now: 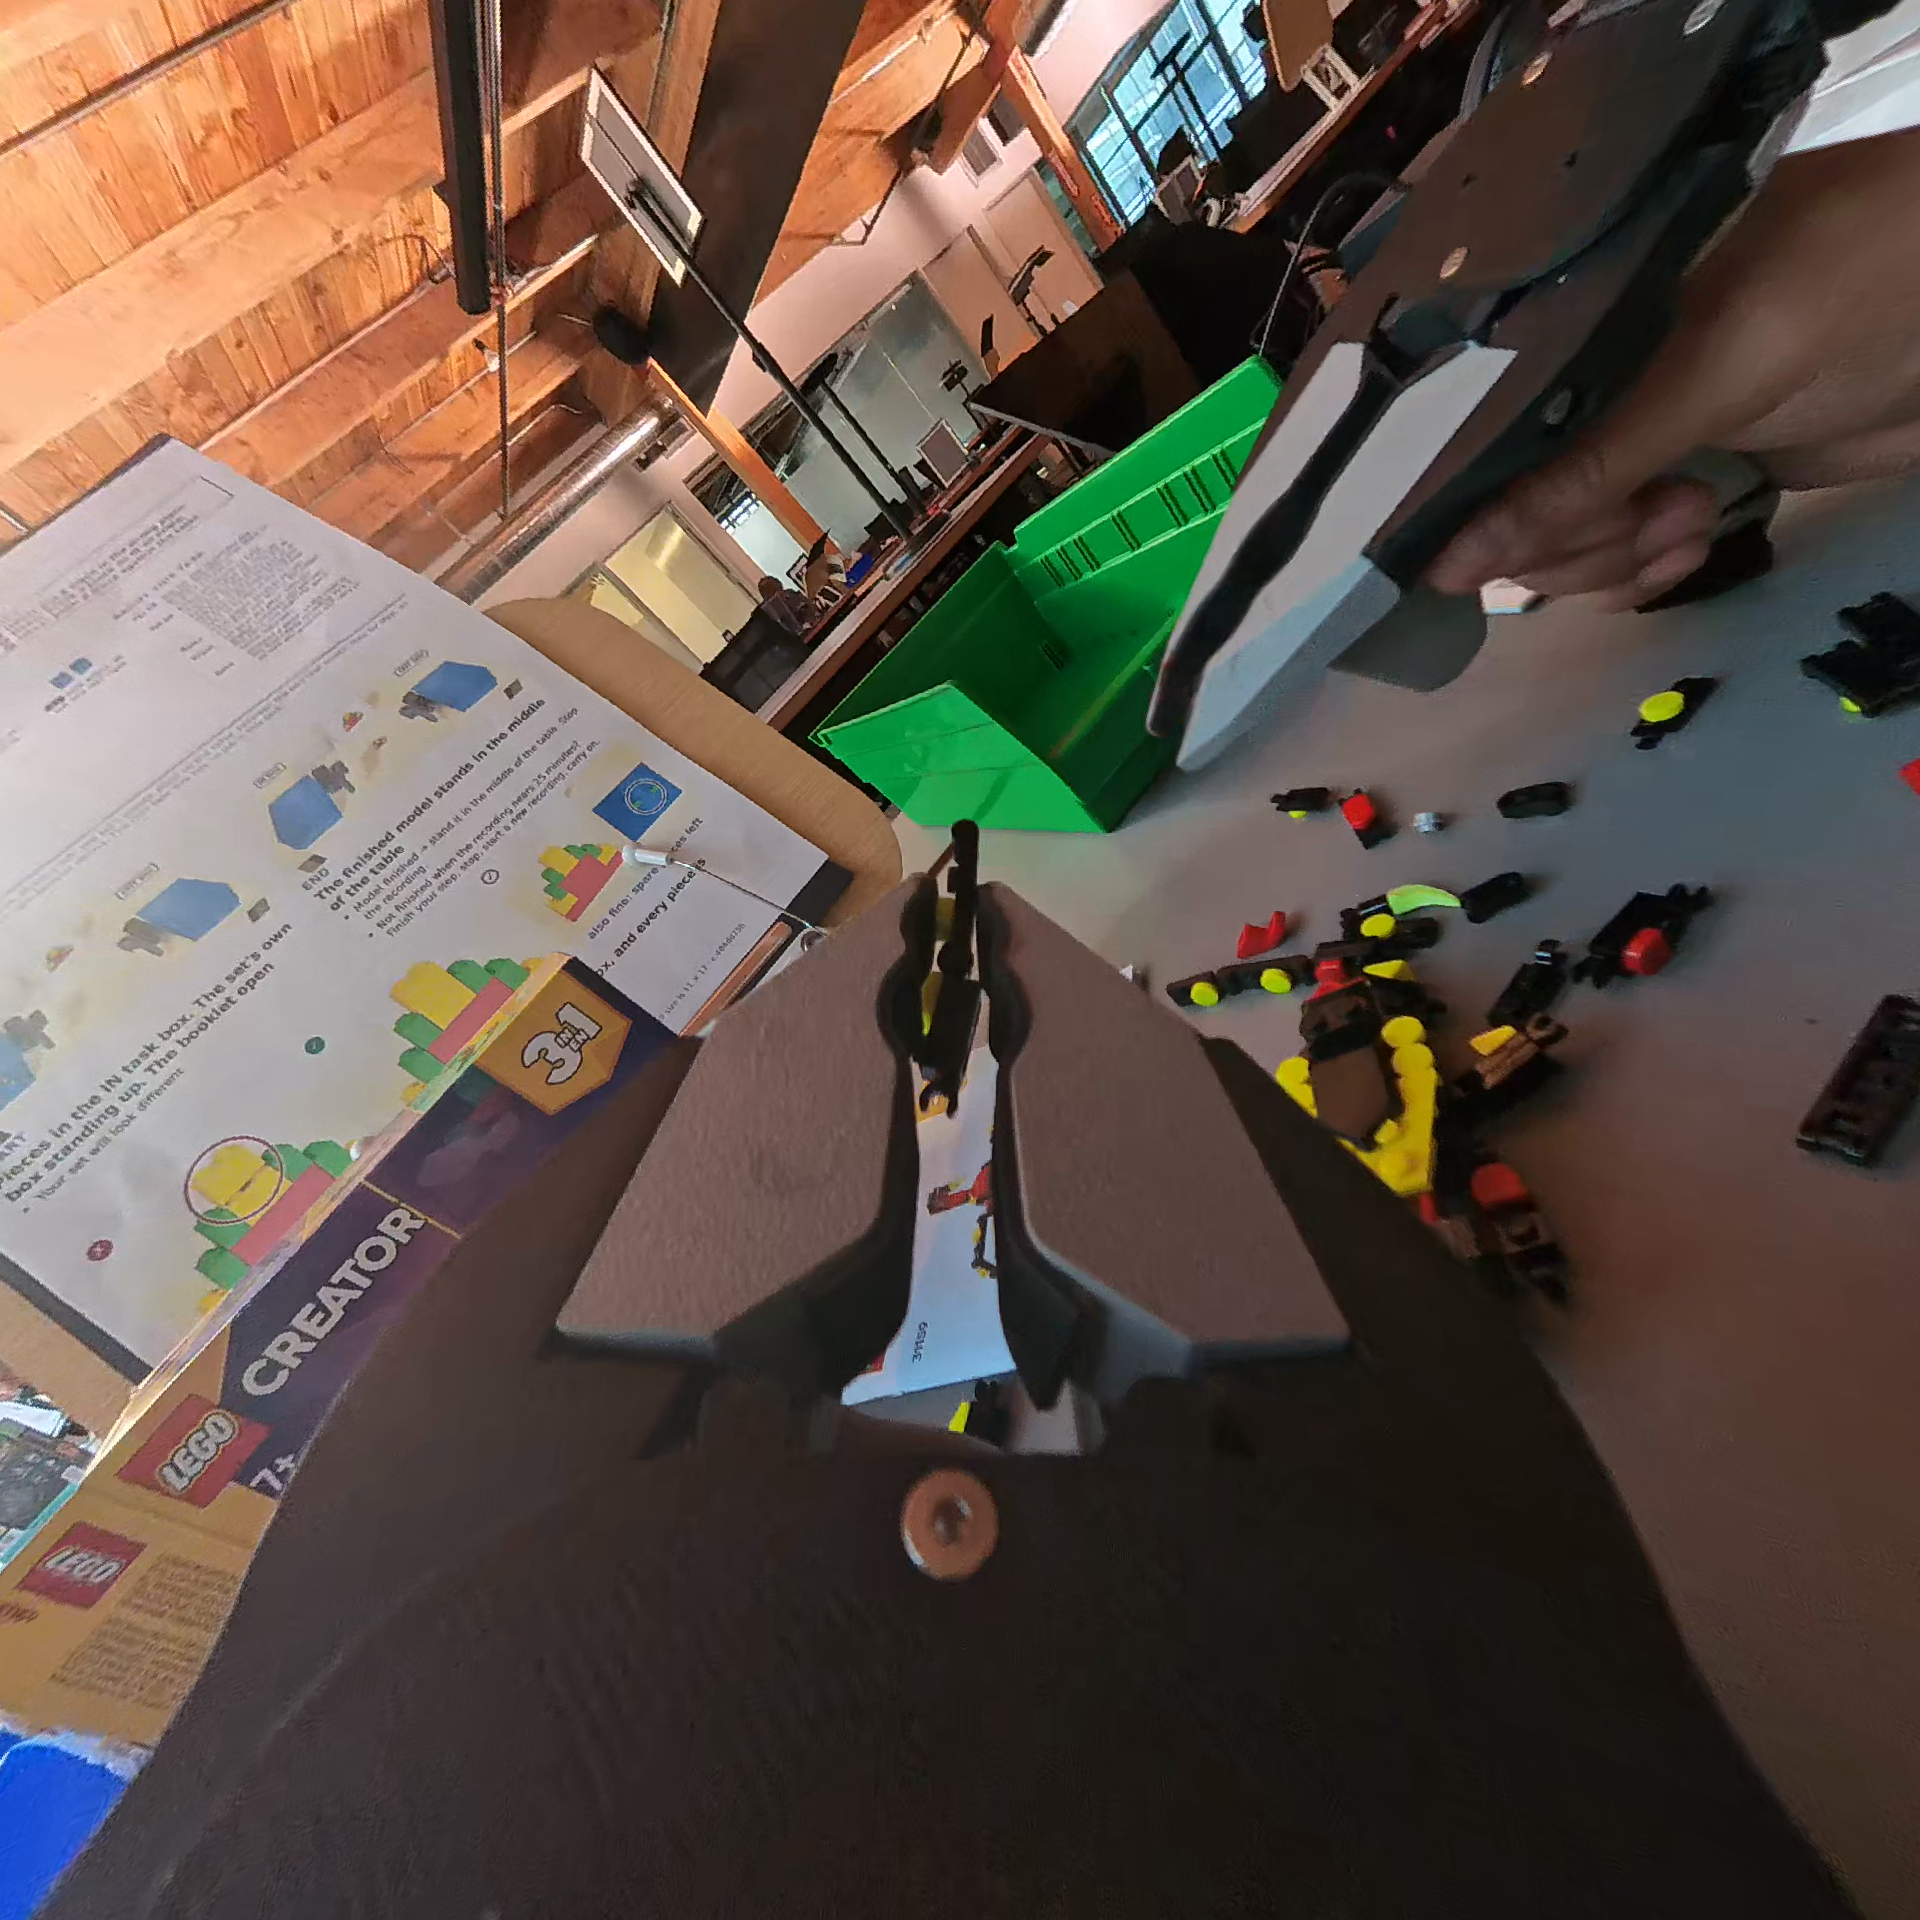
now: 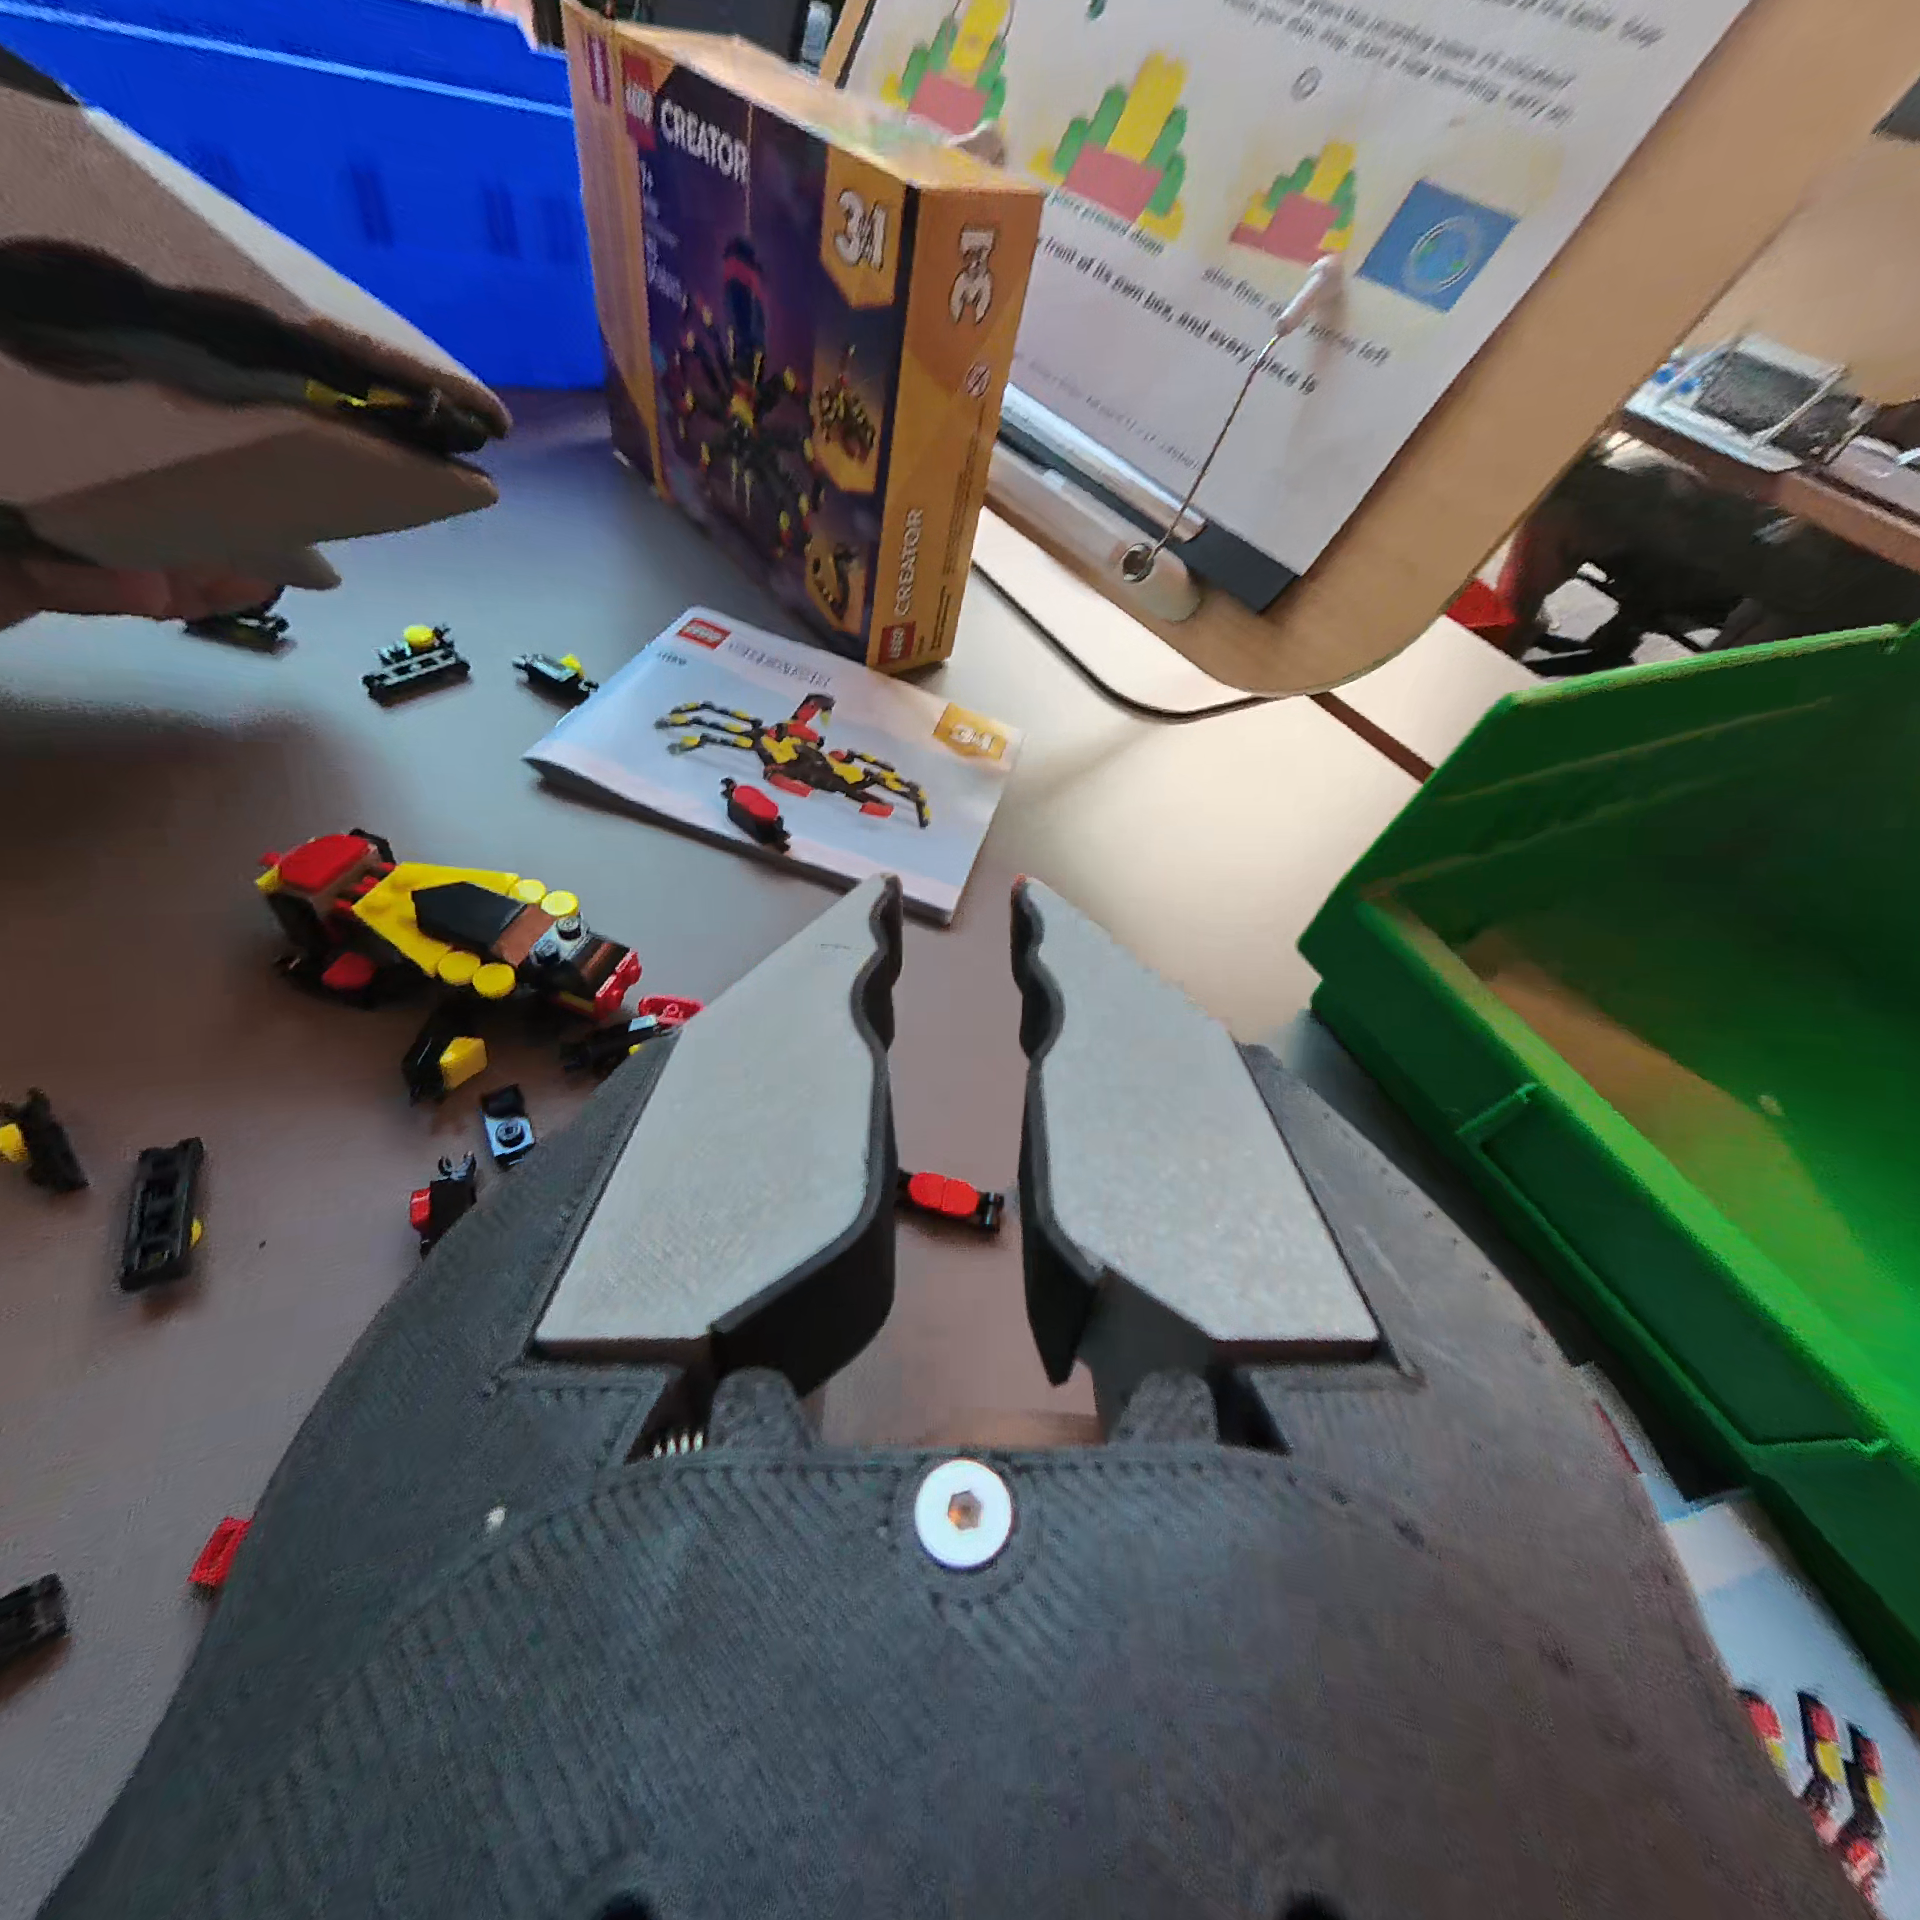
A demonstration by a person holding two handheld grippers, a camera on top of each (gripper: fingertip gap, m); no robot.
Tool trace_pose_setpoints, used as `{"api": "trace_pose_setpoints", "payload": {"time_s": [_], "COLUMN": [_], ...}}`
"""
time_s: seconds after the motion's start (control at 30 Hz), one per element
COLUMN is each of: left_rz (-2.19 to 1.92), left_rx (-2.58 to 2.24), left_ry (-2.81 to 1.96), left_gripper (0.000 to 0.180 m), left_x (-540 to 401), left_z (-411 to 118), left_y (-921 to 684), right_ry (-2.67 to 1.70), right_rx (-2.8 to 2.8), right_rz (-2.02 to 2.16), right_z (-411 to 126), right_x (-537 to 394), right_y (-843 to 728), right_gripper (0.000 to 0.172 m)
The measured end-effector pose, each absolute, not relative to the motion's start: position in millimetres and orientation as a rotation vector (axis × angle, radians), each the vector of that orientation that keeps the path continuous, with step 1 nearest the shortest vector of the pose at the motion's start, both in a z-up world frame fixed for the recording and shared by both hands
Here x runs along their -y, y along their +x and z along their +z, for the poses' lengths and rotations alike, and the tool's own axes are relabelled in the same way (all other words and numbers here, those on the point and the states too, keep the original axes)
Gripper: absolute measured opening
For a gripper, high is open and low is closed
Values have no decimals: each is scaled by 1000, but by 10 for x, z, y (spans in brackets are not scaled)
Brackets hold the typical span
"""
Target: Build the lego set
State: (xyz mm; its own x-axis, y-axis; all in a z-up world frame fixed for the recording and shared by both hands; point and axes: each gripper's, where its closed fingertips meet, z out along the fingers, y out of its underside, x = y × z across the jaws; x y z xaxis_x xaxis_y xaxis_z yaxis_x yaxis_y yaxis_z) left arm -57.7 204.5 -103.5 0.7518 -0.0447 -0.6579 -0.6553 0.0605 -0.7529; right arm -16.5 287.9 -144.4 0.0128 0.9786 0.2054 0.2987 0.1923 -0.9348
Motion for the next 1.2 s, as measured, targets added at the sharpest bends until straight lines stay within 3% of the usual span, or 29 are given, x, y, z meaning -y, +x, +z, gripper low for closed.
{"api": "trace_pose_setpoints", "payload": {"time_s": [0.2, 1.2], "left_rz": [486, 351], "left_rx": [-614, -598], "left_ry": [-1440, -1436], "left_gripper": [5, 4], "left_x": [-2026, -1808], "left_z": [-1011, -993], "left_y": [-480, -329], "right_ry": [-1193, -1200], "right_rx": [1342, 1184], "right_rz": [840, 1070], "right_z": [-1244, -1001], "right_x": [-2919, -2808], "right_y": [-106, 6], "right_gripper": [10, 7]}}
